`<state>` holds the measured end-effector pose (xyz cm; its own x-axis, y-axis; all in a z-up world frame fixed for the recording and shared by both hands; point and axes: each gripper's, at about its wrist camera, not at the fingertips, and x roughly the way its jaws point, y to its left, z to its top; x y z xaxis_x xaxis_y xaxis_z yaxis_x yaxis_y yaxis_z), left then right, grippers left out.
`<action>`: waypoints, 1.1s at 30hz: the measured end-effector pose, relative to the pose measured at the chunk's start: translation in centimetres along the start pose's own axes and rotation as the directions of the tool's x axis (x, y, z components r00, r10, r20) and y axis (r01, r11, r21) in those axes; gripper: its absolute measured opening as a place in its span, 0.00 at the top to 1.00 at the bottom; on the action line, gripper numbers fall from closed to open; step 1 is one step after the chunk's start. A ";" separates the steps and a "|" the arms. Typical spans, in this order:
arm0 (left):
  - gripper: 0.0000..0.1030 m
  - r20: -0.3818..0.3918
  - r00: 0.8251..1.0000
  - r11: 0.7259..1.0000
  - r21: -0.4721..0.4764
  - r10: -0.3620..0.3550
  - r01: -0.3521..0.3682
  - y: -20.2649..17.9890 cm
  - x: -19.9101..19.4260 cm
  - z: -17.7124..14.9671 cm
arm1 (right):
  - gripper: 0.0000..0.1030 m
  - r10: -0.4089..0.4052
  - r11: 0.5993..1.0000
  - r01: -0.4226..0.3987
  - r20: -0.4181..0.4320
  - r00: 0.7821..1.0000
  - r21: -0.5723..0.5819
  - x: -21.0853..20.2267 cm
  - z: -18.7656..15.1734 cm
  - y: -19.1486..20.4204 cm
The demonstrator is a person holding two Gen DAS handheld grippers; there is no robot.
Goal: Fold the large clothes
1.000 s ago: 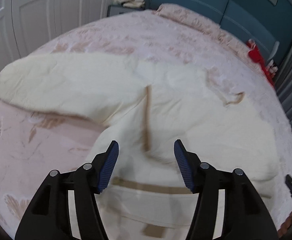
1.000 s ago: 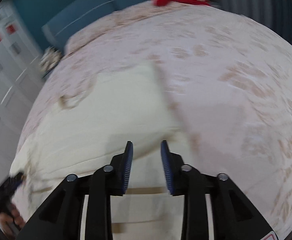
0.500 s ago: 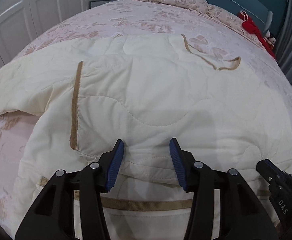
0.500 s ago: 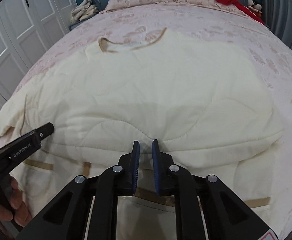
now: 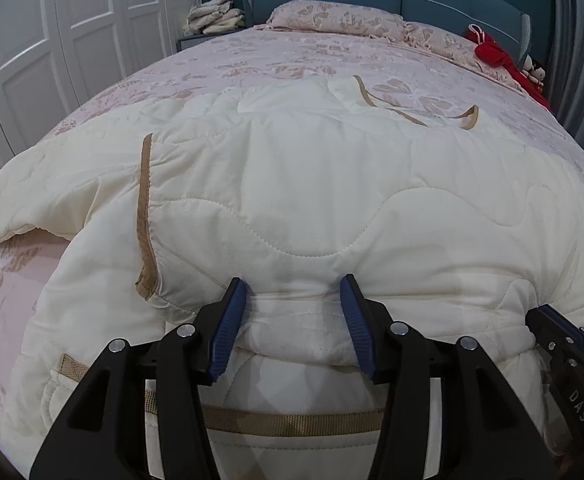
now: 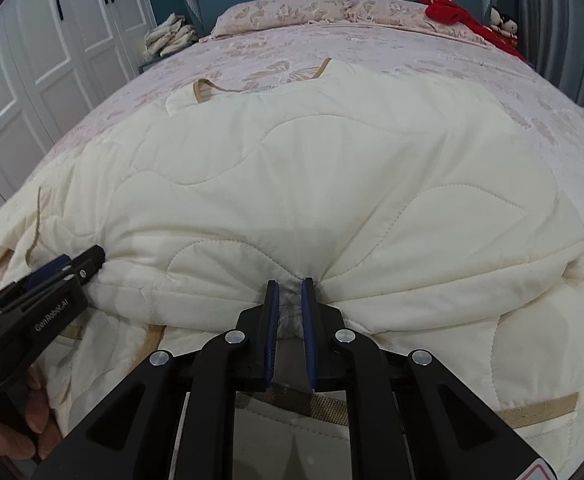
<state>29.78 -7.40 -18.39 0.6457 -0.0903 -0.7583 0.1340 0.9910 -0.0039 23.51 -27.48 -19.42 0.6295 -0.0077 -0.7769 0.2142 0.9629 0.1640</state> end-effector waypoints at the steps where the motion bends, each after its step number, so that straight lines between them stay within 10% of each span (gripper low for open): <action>1: 0.53 0.002 1.000 1.000 -0.002 -0.003 0.003 0.0 0.0 0.0 | 0.92 0.012 1.000 -0.012 0.003 1.000 0.010 0.0 0.0 -0.2; 8: 0.37 0.026 0.974 0.951 -0.213 -0.223 0.224 5.7 -3.6 1.0 | 0.90 -0.007 1.000 0.008 -0.039 0.999 0.015 -1.0 0.9 0.3; 11: 0.14 0.097 0.978 0.914 -0.349 -0.184 0.207 12.9 -7.4 0.6 | 0.81 -0.009 1.000 0.009 -0.021 1.000 0.028 -4.0 1.3 2.6; 14: 0.13 0.081 0.991 0.879 -0.458 -0.109 0.134 20.7 -8.3 0.0 | 0.81 0.053 0.998 -0.054 -0.017 0.998 -0.027 -5.3 1.2 7.8; 20: 0.14 0.017 1.000 0.704 -0.710 0.009 0.006 36.8 -7.2 -1.8 | 0.82 0.181 0.978 -0.188 -0.071 0.981 -0.092 -3.0 1.8 18.6; 26: 0.14 0.005 0.999 0.589 -0.807 0.049 -0.025 46.3 -4.6 -1.6 | 0.82 0.161 0.985 -0.168 -0.136 0.978 -0.044 1.6 2.4 22.7; 31: 0.14 0.030 0.998 0.599 -0.801 0.056 -0.009 48.1 -2.6 0.1 | 0.85 0.124 0.991 -0.130 -0.134 0.983 -0.039 3.3 1.3 22.8; 33: 0.28 0.036 0.999 0.610 -0.792 0.040 0.004 48.0 -1.9 0.8 | 0.85 0.111 0.992 -0.119 -0.131 0.985 -0.051 3.5 1.1 22.9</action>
<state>35.61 40.26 -16.65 0.6770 -0.0536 -0.7340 -0.5117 0.6826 -0.5218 31.49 -5.77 -17.71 0.5464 0.1350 -0.8266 0.0994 0.9695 0.2240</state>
